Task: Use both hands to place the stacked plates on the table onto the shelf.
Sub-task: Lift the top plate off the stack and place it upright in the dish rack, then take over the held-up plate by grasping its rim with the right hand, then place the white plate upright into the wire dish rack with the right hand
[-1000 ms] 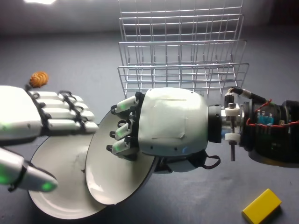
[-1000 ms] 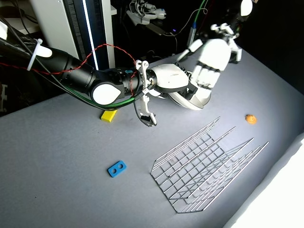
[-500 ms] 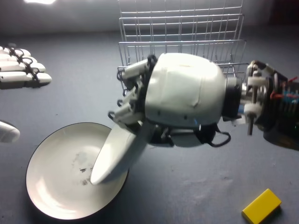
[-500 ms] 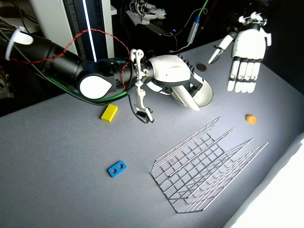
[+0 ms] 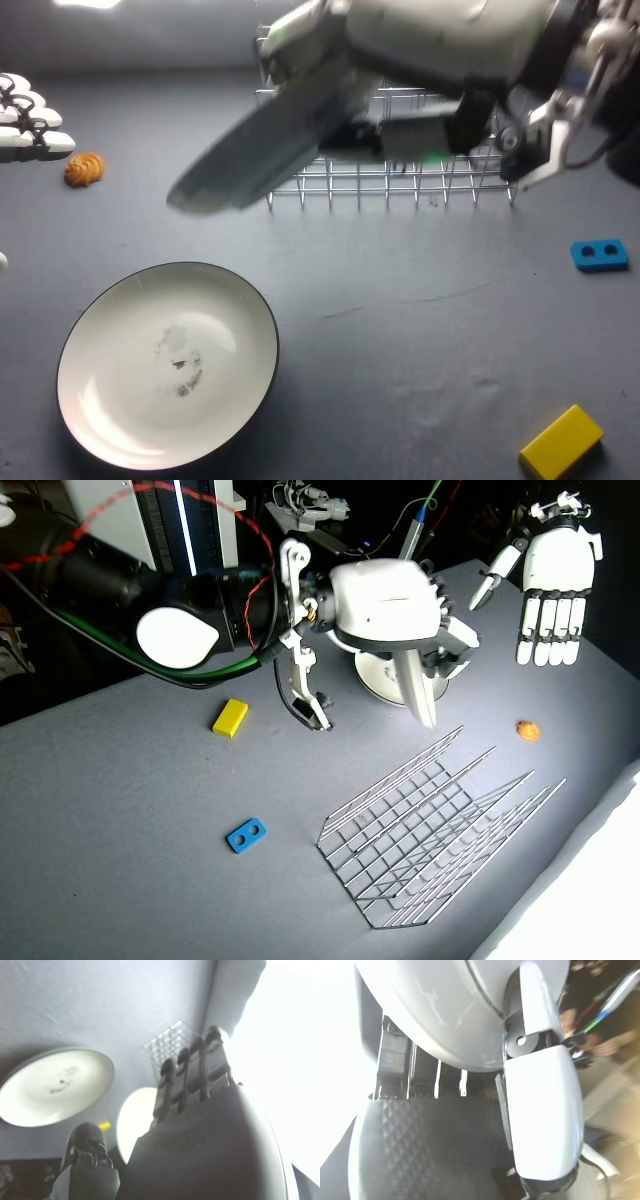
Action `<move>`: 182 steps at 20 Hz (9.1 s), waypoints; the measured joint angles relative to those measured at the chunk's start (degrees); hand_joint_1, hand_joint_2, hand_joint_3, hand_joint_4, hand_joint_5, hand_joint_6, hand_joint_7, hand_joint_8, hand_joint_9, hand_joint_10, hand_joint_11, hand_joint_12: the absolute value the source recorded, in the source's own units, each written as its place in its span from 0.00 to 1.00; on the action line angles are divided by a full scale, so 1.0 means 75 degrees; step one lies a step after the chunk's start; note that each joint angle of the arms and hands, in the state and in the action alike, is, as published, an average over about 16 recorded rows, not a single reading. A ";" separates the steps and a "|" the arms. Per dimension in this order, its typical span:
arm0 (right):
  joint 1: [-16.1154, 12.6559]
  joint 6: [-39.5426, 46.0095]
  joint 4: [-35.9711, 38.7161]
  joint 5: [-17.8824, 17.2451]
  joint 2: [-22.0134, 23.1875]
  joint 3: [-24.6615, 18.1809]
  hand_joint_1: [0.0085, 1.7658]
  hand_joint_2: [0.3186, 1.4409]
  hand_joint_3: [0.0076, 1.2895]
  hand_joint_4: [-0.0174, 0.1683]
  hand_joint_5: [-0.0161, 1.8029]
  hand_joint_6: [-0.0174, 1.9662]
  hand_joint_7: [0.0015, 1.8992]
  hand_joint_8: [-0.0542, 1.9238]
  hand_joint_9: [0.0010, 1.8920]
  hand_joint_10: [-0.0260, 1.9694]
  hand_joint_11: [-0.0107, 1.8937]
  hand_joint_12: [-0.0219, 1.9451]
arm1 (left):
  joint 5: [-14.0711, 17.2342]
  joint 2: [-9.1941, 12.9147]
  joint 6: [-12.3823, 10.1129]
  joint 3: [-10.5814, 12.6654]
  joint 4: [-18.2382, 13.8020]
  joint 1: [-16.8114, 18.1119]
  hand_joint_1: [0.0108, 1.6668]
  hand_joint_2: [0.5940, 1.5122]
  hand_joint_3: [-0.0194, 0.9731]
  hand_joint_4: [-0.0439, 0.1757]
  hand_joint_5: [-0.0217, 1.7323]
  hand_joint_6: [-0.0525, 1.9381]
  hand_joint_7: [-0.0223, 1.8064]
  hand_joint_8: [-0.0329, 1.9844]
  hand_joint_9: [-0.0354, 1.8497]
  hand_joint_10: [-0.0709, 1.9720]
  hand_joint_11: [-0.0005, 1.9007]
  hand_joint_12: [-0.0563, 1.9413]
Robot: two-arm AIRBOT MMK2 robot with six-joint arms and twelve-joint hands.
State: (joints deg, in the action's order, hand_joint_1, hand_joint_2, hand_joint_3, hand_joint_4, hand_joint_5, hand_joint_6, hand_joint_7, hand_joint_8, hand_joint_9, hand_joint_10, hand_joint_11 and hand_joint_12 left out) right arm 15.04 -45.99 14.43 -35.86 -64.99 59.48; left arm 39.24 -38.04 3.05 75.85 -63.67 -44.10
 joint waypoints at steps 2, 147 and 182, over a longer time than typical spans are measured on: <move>-0.0277 0.0146 -0.0360 0.0173 0.0089 0.0056 0.66 0.63 0.01 0.12 0.45 0.62 0.51 0.56 0.61 0.01 0.31 0.65 | 0.0059 0.0006 0.0001 0.0039 -0.0077 0.0033 0.01 0.59 0.02 0.23 0.05 0.04 0.02 0.02 0.03 0.04 0.01 0.04; 0.0441 -0.1238 0.0565 0.0084 -0.2151 0.0968 0.67 0.66 0.00 0.18 0.49 0.52 0.48 0.58 0.57 0.06 0.24 0.68 | -0.0194 -0.0559 -0.0129 0.0801 0.0853 -0.1451 0.00 0.66 0.04 0.20 0.06 0.04 0.04 0.02 0.04 0.04 0.01 0.03; -0.0986 -0.0121 -0.2264 0.1521 0.0724 -0.0365 0.67 0.66 0.00 0.15 0.48 0.50 0.51 0.57 0.56 0.09 0.25 0.65 | 0.3066 -0.0249 -0.0129 0.0613 -0.1175 0.0354 0.01 0.65 0.04 0.20 0.06 0.04 0.04 0.02 0.04 0.04 0.01 0.03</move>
State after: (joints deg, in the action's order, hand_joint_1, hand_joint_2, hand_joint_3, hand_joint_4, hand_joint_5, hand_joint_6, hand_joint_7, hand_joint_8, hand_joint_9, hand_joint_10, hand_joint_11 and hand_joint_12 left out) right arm 7.64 -46.90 -2.55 -24.45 -59.56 56.74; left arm 62.24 -39.91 2.08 80.45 -72.48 -41.45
